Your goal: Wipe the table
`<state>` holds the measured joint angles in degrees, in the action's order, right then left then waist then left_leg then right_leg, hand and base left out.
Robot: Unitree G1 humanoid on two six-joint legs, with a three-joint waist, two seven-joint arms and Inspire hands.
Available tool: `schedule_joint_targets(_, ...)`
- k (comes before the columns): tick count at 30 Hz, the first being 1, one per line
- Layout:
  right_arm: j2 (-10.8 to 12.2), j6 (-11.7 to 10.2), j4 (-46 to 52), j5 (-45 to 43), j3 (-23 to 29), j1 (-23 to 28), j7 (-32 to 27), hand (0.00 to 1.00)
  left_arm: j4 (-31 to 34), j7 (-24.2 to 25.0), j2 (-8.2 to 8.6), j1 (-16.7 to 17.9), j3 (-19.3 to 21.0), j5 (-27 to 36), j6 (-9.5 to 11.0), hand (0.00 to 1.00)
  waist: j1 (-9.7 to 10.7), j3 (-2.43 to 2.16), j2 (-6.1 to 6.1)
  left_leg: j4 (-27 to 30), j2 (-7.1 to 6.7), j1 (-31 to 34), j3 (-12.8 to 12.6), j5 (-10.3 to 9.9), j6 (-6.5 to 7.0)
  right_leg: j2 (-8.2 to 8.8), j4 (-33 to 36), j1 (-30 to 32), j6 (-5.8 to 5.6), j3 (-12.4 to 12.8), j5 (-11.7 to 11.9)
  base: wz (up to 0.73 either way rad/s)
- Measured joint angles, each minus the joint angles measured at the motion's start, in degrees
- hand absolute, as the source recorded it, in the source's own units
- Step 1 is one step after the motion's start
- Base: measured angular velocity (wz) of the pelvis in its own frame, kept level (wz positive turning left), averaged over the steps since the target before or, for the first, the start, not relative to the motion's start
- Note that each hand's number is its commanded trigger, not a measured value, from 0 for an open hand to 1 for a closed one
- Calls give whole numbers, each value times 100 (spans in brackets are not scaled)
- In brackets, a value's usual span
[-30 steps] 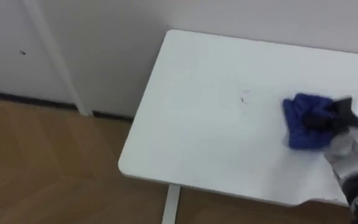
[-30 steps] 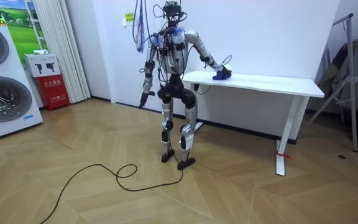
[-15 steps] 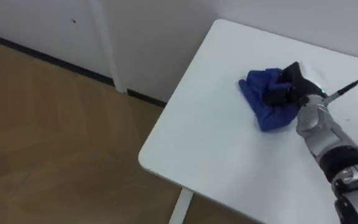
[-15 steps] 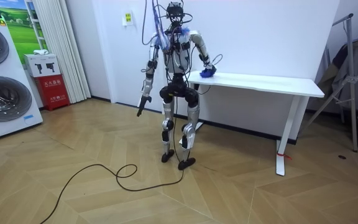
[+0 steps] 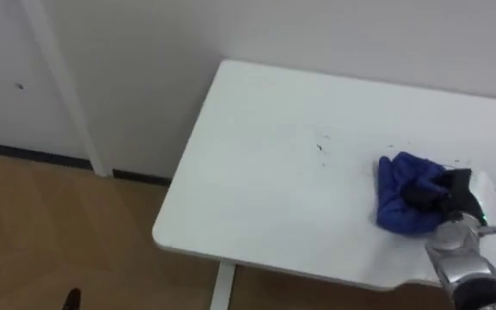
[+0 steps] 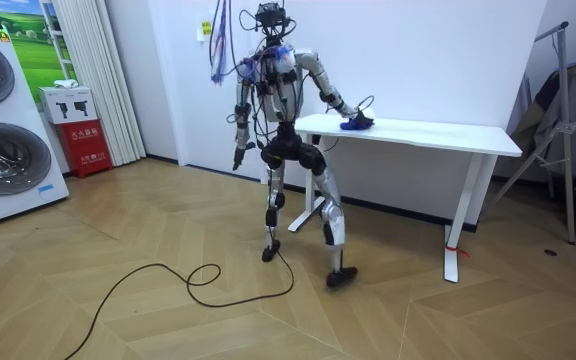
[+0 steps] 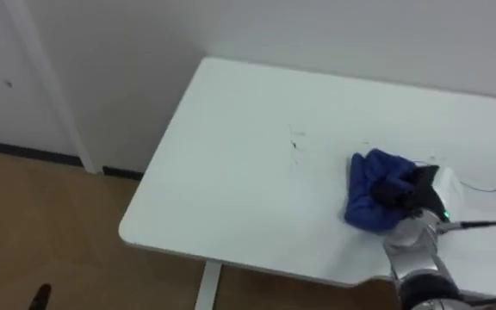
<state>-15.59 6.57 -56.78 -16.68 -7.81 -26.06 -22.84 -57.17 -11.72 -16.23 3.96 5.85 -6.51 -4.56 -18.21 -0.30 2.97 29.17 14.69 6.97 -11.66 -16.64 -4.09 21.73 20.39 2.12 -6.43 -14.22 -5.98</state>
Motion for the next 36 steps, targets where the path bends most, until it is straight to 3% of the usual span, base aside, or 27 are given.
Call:
schedule_joint_targets(1, 21, 30, 28, -112, -131, -148, 121, 100, 0, 4, -3, -49, -1, 18, 6, 0, -137, 28, 54, -13, 107, -7, 9, 23, -112, -75, -140, 2, -5, -29, 82, -78)
schedule_joint_targets(2, 94, 30, 53, -412, -287, -418, 328, 100, 0, 35, -7, -53, 20, 20, 4, 0, -348, 50, 88, -41, 349, -7, 59, 78, -372, -320, -325, 1, -17, -42, 151, -63)
schedule_joint_targets(3, 108, -25, 77, -559, -322, -513, 408, 100, 4, 76, 1, -36, 18, 33, -6, 0, -397, 54, 86, -66, 503, 20, 112, 124, -501, -483, -366, -7, 5, -106, 172, -37)
schedule_joint_targets(4, 103, -145, 153, -810, -329, -606, 486, 100, 39, 144, 5, 58, -6, 41, -15, 0, -413, 62, 102, -147, 693, 102, 255, 263, -756, -725, -258, -6, -133, -467, 83, 8)
schedule_joint_targets(5, 75, -242, 202, -911, -303, -562, 491, 100, 103, 193, 55, 286, -33, 69, -36, 0, -361, 36, -19, -291, 913, 118, 502, 427, -967, -936, 38, 18, -251, -737, -255, 37)
schedule_joint_targets(6, 39, -266, 262, -968, -224, -486, 491, 100, 168, 232, 78, 415, -34, 73, -57, 0, -267, 39, -41, -372, 956, 154, 649, 542, -840, -994, 173, 34, -165, -867, -406, 74)
schedule_joint_targets(7, -36, -412, 447, -961, 49, -118, 453, 100, 244, 255, 118, 757, -34, 63, -88, 0, -67, 41, -21, -443, 892, 195, 702, 781, -517, -990, 357, 29, -96, -981, -681, 83)
schedule_joint_targets(8, -85, -518, 489, -942, 282, 235, 390, 100, 293, 281, 158, 1203, -19, 39, -171, 0, 120, 65, 42, -348, 553, 101, 720, 770, -486, -955, 318, -102, -68, -1021, -760, 77)
schedule_joint_targets(9, -104, -564, 504, -928, 441, 374, 356, 100, 318, 304, 164, 1402, 16, -21, -220, 0, 256, 69, -36, -297, 366, 82, 724, 741, -453, -944, 233, -197, -60, -1069, -765, 64)
schedule_joint_targets(10, -218, -699, 582, -803, 737, 738, 245, 100, 326, 340, 168, 1694, 129, -92, -291, 0, 516, 89, 32, -240, -73, 50, 724, 573, -333, -945, 24, -373, -43, -1087, -757, 83)
schedule_joint_targets(11, -350, -909, 606, -549, 1192, 1125, 160, 100, 330, 347, 195, 1877, 364, -176, -306, 0, 752, 74, 11, -255, -483, -12, 688, 381, -152, -975, -206, -542, -28, -1059, -739, 77)
schedule_joint_targets(12, -450, -1048, 593, -383, 1630, 1435, 86, 100, 329, 344, 225, 1984, 665, -308, -302, 0, 809, 69, -4, -401, -659, -181, 548, 318, -80, -1020, -283, -598, -20, -1052, -729, 42)
schedule_joint_targets(14, -674, -1188, 580, -351, 1996, 1794, 12, 100, 325, 356, 235, 2150, 896, -364, -292, 0, 853, 32, -69, -607, -669, -357, 418, 319, -81, -1055, -371, -618, -23, -963, -692, -22)
schedule_joint_targets(15, -809, -1236, 585, -344, 2182, 2010, -28, 100, 321, 361, 244, 2216, 963, -386, -274, 0, 883, -26, -111, -722, -674, -404, 356, 316, -86, -1077, -480, -618, -49, -910, -630, -31)
schedule_joint_targets(17, -909, -1181, 588, -337, 2377, 2064, -84, 100, 319, 358, 246, 2151, 973, -395, -253, 0, 949, -58, -165, -932, -727, -484, 300, 329, -96, -1072, -558, -571, -79, -791, -548, -29)
schedule_joint_targets(19, -909, -1055, 657, -338, 2276, 2006, -107, 100, 324, 360, 253, 2010, 947, -399, -253, 0, 932, -51, -150, -1061, -751, -540, 174, 369, -71, -1075, -596, -511, -81, -650, -442, -38)
schedule_joint_targets(21, -895, -840, 671, -341, 2017, 1804, -164, 100, 335, 330, 260, 1762, 911, -409, -253, 0, 900, -43, -135, -1183, -752, -606, 74, 426, -63, -1086, -656, -488, -66, -574, -348, -29)
schedule_joint_targets(22, -860, -581, 702, -369, 1804, 1583, -186, 100, 347, 277, 274, 1478, 849, -429, -256, 0, 862, -39, -117, -1265, -752, -611, 54, 452, -67, -1103, -648, -422, -50, -504, -325, -43)
schedule_joint_targets(23, -749, -276, 818, -467, 1461, 1339, -192, 100, 375, 199, 320, 1254, 834, -436, -255, 0, 715, -52, -34, -1367, -751, -625, 24, 499, -79, -1127, -585, -283, -2, -395, -293, -77)
schedule_joint_targets(24, -622, -44, 938, -645, 949, 979, -121, 100, 354, 118, 339, 1034, 709, -423, -246, 0, 554, -32, -11, -1449, -745, -624, 20, 521, -87, -1194, -552, -142, 73, -309, -231, -89)
schedule_joint_targets(25, -537, 62, 1100, -710, 660, 794, -17, 100, 326, 109, 342, 955, 618, -415, -231, 0, 473, -27, -24, -1472, -740, -622, 78, 526, -92, -1227, -539, -62, 114, -308, -189, -90)
schedule_joint_targets(26, -384, 99, 1288, -959, 127, 404, 151, 100, 302, 110, 366, 834, 439, -409, -205, 0, 407, 13, -30, -1530, -729, -617, 263, 539, -112, -1299, -545, 25, 172, -308, -134, -52)
schedule_joint_targets(29, -76, -3, 1296, -1324, -662, -284, 603, 100, 317, 142, 546, 721, 98, -424, -158, 0, 81, 59, 16, -1568, -722, -562, 455, 552, -134, -1360, -581, 100, 184, -340, -130, -2)
schedule_joint_targets(30, -73, -81, 1292, -1328, -662, -355, 633, 100, 316, 167, 566, 737, 62, -425, -163, 0, 14, 81, 48, -1569, -724, -544, 484, 553, -135, -1359, -591, 101, 184, -358, -130, 26)
schedule_joint_targets(32, -88, -166, 1230, -1318, -649, -407, 660, 100, 411, 237, 521, 1099, 125, -431, -326, 0, -187, 106, 156, -1567, -740, -454, 729, 558, -131, -1332, -624, 65, 183, -707, -130, 48)
schedule_joint_targets(34, -163, -195, 897, -1247, -561, -316, 619, 100, 419, 279, 482, 1414, 217, -421, -445, 0, -178, 112, 189, -1566, -778, -451, 979, 557, -130, -1306, -700, -133, 180, -1033, -132, 71)
schedule_joint_targets(36, -333, -386, 779, -971, -252, 10, 489, 100, 419, 373, 409, 1674, 328, -337, -467, 0, -152, 109, 199, -1562, -831, -461, 1158, 562, -121, -1266, -747, -304, 152, -1211, -150, 77)
